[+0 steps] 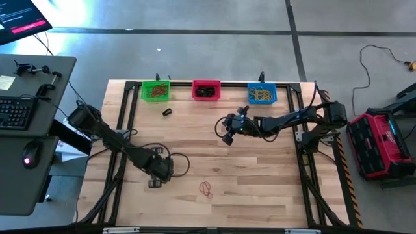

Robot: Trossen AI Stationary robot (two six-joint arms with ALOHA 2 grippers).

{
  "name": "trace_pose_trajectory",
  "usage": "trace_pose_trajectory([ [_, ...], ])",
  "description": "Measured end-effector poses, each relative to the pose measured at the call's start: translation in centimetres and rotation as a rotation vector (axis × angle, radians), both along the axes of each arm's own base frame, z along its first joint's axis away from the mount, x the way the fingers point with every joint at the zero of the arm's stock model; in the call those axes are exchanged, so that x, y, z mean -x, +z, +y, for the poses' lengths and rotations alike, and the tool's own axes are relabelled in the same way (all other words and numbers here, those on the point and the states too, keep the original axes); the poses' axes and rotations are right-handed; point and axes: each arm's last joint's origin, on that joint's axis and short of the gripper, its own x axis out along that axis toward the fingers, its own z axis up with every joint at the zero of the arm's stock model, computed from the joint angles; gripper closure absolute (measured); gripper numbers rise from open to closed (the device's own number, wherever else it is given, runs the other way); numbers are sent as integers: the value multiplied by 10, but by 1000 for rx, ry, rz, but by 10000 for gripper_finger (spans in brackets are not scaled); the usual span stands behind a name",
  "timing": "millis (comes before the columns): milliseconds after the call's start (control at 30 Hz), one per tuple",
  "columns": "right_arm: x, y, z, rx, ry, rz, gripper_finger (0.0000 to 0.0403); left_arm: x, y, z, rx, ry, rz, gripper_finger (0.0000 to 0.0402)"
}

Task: Sort rubber bands into baskets
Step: Put the yellow rubber band into the blue bin

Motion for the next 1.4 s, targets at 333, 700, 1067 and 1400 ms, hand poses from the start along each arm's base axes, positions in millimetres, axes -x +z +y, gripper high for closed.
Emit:
trace_pose_trajectory([
  [333, -6, 6, 25, 52, 120, -50, 403, -9, 38, 27, -17, 38, -248, 401],
  [700, -17, 27, 63, 58, 382, -288, 402, -44, 62, 60, -39, 65, -598, 401],
  [1067, -15, 29, 83, 98, 352, -309, 319, -70, 83, 91, -73, 46, -874, 401],
  [1400, -16, 32, 85, 131, 353, -334, 232, -79, 94, 107, -19, 7, -1009, 401],
])
